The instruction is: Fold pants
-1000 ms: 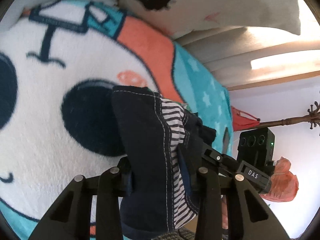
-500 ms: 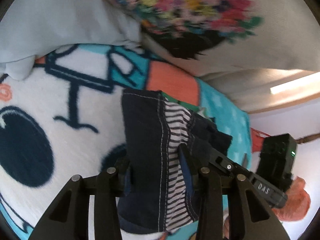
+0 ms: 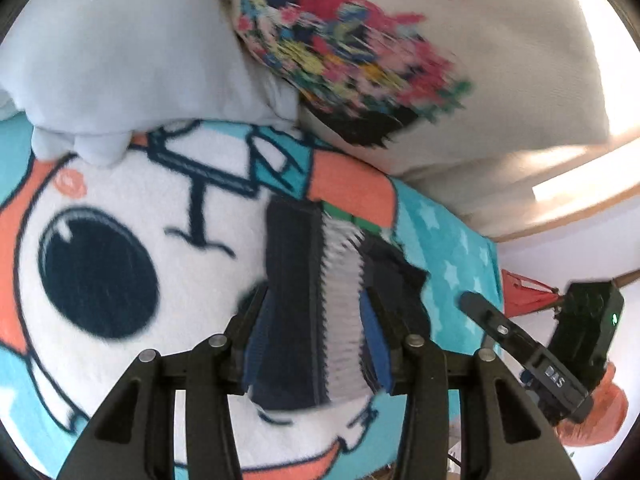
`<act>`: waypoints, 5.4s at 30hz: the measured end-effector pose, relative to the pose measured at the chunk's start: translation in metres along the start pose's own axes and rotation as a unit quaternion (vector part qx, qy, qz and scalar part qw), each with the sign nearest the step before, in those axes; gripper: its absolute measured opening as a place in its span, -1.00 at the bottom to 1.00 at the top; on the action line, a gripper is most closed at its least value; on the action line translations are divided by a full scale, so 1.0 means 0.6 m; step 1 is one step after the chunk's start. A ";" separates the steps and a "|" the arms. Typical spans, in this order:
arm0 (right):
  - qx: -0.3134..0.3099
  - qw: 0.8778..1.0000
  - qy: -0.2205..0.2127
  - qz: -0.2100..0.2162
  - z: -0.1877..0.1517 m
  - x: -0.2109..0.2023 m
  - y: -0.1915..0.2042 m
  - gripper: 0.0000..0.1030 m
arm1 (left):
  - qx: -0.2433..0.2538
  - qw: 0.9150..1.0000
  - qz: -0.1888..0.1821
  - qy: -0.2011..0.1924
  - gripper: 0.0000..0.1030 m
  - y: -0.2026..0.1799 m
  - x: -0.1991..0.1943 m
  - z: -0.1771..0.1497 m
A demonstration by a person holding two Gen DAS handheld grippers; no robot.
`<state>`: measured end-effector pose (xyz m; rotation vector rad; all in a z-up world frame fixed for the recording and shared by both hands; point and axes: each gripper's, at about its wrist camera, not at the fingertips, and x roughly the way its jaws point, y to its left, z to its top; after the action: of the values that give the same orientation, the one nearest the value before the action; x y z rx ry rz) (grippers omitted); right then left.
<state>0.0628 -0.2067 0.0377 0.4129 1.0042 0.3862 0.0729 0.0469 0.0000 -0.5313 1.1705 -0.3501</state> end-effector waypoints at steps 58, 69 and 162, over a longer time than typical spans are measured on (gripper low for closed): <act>-0.052 0.978 0.006 -0.200 -0.177 0.038 0.189 0.25 | 0.165 0.964 0.147 -0.151 0.51 -0.003 -0.213 -0.127; -0.046 0.979 0.008 -0.197 -0.165 0.029 0.154 0.26 | 0.178 0.954 0.177 -0.164 0.51 -0.052 -0.191 -0.134; -0.092 0.977 0.065 -0.183 -0.127 0.036 -0.051 0.36 | 0.072 0.966 0.247 -0.027 1.00 -0.125 0.030 -0.154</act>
<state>0.0112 -0.2106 -0.0295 0.0312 1.1364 0.1715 -0.0062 -0.0442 0.0019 -0.1094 1.1721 0.0105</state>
